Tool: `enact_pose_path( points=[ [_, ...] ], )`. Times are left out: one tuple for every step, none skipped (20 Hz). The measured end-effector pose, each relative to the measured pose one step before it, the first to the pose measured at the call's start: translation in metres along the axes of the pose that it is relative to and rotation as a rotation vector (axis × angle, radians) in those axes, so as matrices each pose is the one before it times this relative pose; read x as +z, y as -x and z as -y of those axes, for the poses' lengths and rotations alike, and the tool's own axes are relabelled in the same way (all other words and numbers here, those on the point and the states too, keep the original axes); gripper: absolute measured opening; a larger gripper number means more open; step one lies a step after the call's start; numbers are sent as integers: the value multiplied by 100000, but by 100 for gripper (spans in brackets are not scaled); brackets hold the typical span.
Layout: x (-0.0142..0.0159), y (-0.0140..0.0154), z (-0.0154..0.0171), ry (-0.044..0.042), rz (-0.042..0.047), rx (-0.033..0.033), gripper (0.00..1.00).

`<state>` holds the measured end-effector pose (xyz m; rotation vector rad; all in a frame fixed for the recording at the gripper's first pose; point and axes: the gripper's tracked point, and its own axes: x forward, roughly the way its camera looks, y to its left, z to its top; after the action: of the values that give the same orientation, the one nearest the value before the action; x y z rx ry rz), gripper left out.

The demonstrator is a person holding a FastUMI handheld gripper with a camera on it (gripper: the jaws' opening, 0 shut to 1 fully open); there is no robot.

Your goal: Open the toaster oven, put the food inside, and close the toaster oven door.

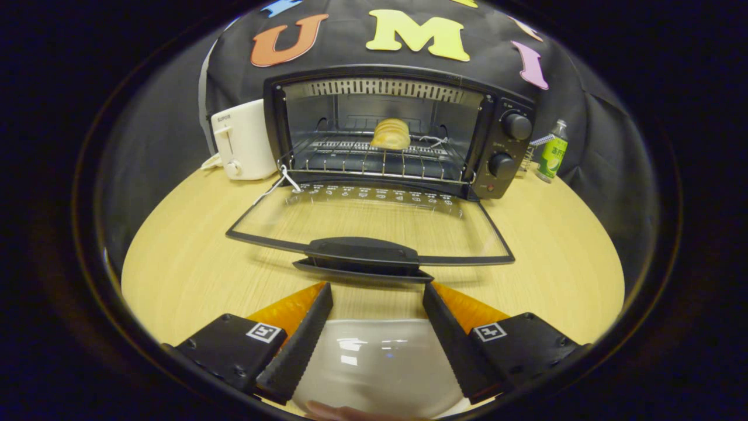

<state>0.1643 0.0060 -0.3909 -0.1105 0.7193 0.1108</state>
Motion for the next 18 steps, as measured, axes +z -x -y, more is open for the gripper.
enact_pose_path(
  points=[
    [54,-13,30,-29,31,-691,100],
    [25,6,35,401,156,-779,100],
    [103,56,-18,392,346,-723,100],
    [71,39,65,600,764,-627,100],
    [148,172,10,28,1066,-306,100],
    [250,238,54,49,1473,-318,100],
    [315,297,65,294,1688,-291,100],
    [319,377,99,527,1921,-391,100],
    [413,360,60,566,2076,-465,100],
    [463,378,71,633,2478,-496,100],
    [681,451,90,620,3063,-555,100],
    [884,446,174,905,4031,-624,100],
    [1013,389,217,1243,4368,-380,100],
    [937,147,134,-340,4647,94,100],
    [625,-3,-115,-1218,2453,792,100],
    [126,-376,116,-885,301,579,100],
    [-14,-428,-331,-1846,-1567,2661,100],
    [-538,-231,-231,-2719,-3608,1658,100]
  ],
)
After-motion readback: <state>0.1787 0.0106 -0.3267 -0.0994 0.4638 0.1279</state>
